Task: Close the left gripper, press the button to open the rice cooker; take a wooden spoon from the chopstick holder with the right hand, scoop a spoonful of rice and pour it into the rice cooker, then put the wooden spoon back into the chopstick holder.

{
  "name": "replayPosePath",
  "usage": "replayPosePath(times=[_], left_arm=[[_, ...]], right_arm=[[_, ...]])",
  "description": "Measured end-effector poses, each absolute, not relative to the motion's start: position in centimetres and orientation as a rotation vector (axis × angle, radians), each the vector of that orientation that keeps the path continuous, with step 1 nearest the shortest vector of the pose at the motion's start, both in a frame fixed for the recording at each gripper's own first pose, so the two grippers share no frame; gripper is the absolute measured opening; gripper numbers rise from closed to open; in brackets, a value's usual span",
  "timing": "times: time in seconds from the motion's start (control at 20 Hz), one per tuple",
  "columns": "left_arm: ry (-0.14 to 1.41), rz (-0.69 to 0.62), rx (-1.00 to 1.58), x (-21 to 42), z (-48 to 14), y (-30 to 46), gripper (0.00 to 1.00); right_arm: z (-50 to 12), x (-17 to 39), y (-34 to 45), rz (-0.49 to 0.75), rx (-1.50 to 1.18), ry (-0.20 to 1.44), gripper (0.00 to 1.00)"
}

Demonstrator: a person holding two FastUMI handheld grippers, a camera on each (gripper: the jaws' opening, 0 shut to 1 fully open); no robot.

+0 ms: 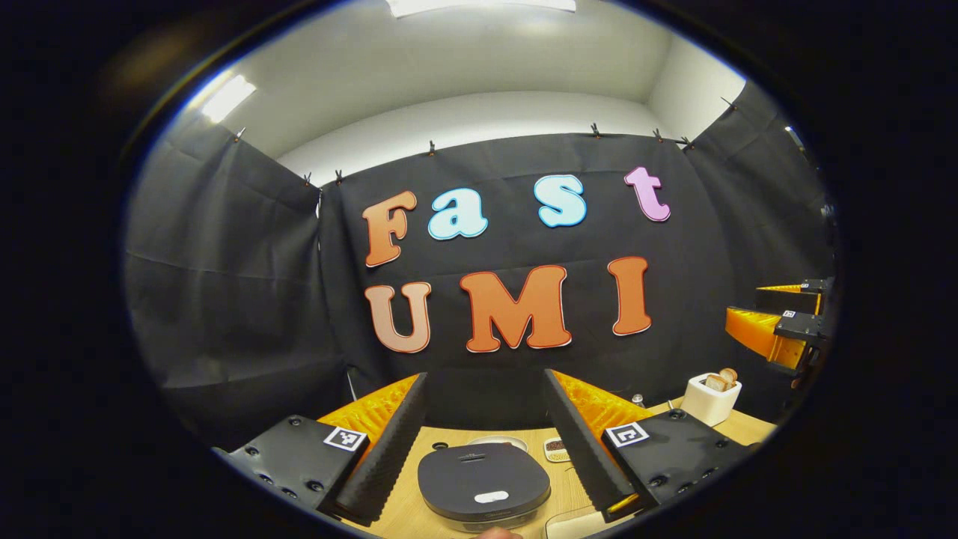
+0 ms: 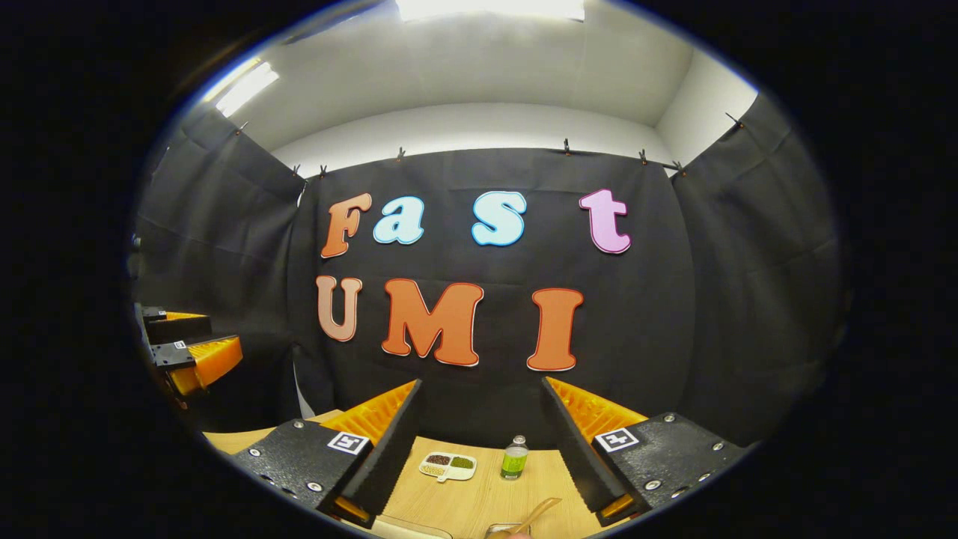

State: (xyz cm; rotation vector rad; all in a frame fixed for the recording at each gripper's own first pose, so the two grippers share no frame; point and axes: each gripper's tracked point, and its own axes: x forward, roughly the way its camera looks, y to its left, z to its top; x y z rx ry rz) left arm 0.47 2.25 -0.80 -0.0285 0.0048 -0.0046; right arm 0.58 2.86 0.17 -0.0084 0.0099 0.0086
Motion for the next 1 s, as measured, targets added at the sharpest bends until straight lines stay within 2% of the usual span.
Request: replayPosePath(times=[0.15, 0.25, 0.35, 0.45, 0.65, 0.7, 0.95, 1.0], left_arm=[[0.001, -0.002, -0.025, 0.6, -0.9, 2.2, 1.00], [0.001, 0.000, -0.026, 0.8, -0.9, 2.2, 1.00], [0.003, 0.002, -0.026, 0.9, -0.9, 2.2, 1.00], [0.003, 0.005, -0.023, 0.9, -0.9, 2.1, 1.00], [0.002, 0.002, -0.020, 1.1, -0.9, 1.7, 1.00], [0.003, 0.000, -0.018, 1.2, -0.9, 1.5, 1.00], [0.007, -0.001, -0.008, 1.4, -1.1, 1.4, 1.00], [0.006, 0.001, -0.005, 1.4, -1.0, 1.4, 1.00]], right_arm=[[0.3, 0.7, 2.6, 0.004, -0.007, 0.006, 0.97], [0.3, 0.9, 2.6, 0.005, -0.004, 0.004, 0.95], [0.2, 0.9, 2.6, 0.009, 0.002, 0.004, 0.97], [0.1, 1.1, 2.7, 0.013, 0.001, 0.005, 0.95], [-0.2, 1.3, 2.6, 0.014, 0.003, 0.008, 0.97], [-0.2, 1.3, 2.4, 0.014, 0.004, 0.009, 0.95], [-0.8, 1.7, 2.2, 0.015, 0.011, 0.021, 0.95], [-0.8, 1.7, 2.2, 0.015, 0.016, 0.022, 0.97]])
